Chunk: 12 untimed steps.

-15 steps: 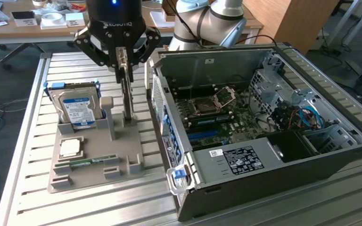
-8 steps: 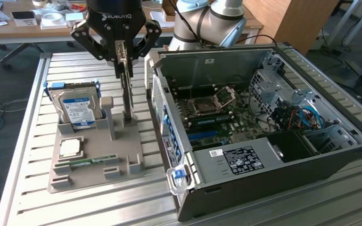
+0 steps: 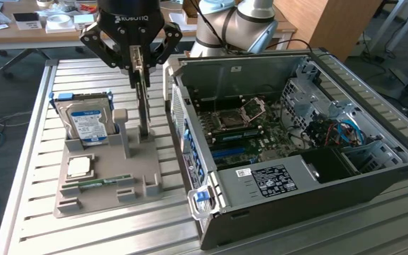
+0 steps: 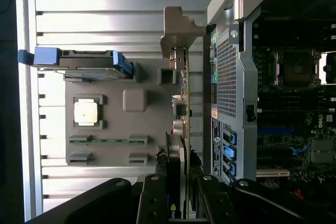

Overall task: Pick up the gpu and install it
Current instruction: 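Pick up the gpu and move the gpu toward the slot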

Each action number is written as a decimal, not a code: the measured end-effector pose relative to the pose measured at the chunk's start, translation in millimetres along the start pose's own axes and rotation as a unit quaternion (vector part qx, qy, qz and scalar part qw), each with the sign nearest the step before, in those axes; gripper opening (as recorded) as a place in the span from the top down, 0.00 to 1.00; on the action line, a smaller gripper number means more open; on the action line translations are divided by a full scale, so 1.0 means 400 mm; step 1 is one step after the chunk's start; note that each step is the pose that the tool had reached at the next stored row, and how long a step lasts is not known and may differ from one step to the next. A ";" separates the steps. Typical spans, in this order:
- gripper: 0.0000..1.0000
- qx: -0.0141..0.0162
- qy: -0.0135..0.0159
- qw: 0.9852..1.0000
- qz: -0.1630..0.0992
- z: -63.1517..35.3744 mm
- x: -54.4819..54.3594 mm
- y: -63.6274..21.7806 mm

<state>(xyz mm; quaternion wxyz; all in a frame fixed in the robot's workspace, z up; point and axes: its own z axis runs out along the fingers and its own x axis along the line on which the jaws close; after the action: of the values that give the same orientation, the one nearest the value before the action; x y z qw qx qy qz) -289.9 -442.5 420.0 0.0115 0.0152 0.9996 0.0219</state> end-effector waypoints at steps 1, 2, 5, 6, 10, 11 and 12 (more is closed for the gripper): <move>0.73 0.000 0.000 1.000 0.000 0.000 -0.002 0.000; 0.73 0.000 0.000 1.000 0.000 0.000 -0.004 0.000; 0.73 0.000 0.000 1.000 0.000 0.000 -0.013 0.000; 0.73 0.000 0.000 1.000 0.000 0.001 -0.017 0.001; 0.73 -0.001 0.000 1.000 0.000 -0.001 -0.028 0.001; 0.73 -0.002 0.000 1.000 0.000 -0.002 -0.030 0.001; 0.73 -0.002 0.000 1.000 0.000 -0.003 -0.031 0.001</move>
<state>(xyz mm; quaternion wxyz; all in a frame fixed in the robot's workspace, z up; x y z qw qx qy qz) -277.3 -442.5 421.6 0.0115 0.0153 0.9995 0.0240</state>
